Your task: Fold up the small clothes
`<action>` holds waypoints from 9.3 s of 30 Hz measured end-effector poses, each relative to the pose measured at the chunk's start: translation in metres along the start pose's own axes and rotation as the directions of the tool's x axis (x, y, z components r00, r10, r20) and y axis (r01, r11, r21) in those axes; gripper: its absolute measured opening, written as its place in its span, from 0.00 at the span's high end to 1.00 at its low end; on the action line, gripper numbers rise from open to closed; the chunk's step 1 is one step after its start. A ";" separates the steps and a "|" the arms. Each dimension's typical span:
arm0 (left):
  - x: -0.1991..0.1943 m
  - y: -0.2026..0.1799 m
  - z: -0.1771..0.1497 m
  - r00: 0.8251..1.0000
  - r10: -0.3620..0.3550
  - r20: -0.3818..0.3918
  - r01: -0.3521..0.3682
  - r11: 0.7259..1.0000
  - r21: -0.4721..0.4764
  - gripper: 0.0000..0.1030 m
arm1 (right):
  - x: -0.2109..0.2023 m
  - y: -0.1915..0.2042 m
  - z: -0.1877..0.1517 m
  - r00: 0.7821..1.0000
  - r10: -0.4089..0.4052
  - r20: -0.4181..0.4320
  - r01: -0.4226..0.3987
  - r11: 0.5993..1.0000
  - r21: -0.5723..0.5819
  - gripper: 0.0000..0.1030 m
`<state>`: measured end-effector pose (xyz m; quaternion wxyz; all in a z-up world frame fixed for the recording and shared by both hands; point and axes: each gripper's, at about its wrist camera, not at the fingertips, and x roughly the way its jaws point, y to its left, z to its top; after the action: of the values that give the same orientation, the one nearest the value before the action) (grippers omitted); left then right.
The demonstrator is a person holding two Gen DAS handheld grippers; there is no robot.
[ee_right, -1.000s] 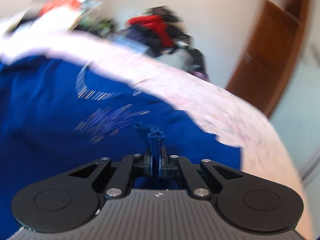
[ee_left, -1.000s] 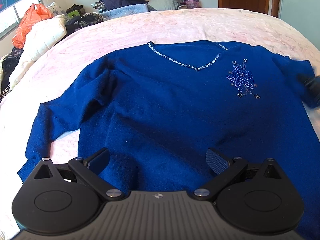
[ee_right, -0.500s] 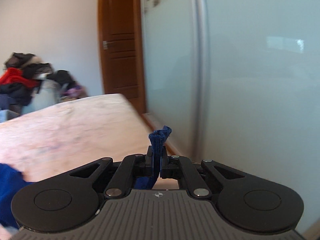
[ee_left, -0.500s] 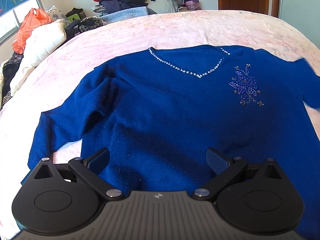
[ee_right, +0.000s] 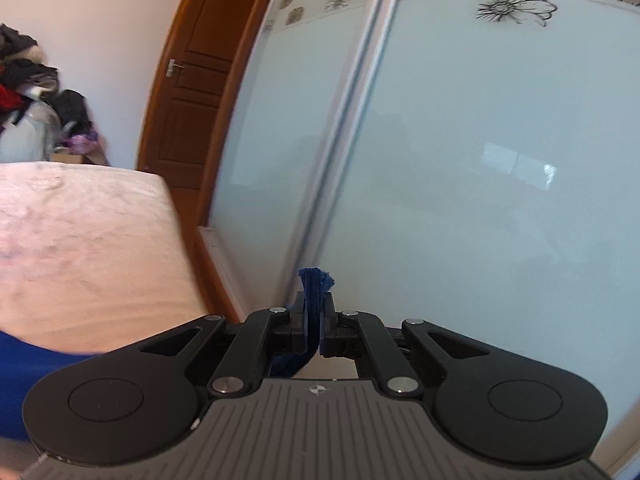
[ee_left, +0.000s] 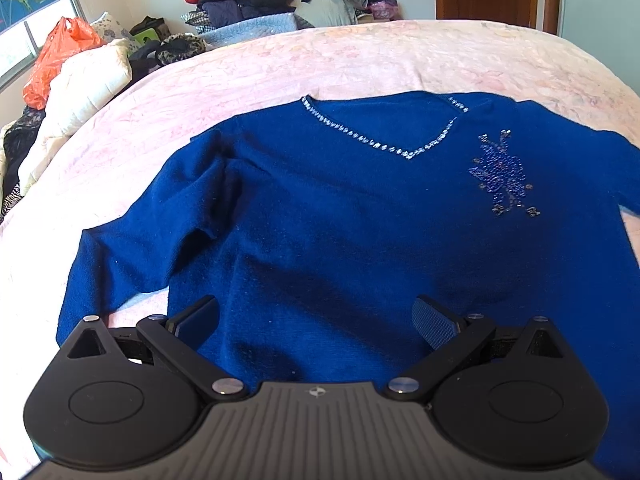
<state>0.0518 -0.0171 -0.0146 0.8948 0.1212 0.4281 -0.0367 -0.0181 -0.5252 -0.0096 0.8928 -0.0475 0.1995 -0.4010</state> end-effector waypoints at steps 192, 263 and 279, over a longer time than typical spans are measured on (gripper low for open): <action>-0.036 0.419 -0.121 0.690 0.653 -0.313 -0.674 0.421 -0.608 0.07 | -0.418 0.524 -0.001 0.011 0.920 -0.393 -0.868 -0.186 -0.461 0.22; 0.033 0.134 0.019 0.950 0.310 0.020 -0.293 0.916 -0.274 0.07 | -0.104 0.343 -0.014 0.355 0.930 -0.096 -0.640 0.316 0.701 0.65; 0.046 0.116 0.039 0.957 0.289 0.017 -0.276 0.927 -0.253 0.07 | -0.057 0.291 0.024 0.573 0.819 -0.010 -0.640 0.455 0.620 0.90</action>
<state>0.1301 0.0873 -0.0056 0.9100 0.0679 0.3832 0.1430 0.1604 -0.2889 -0.0408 0.9058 0.3671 0.2111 -0.0131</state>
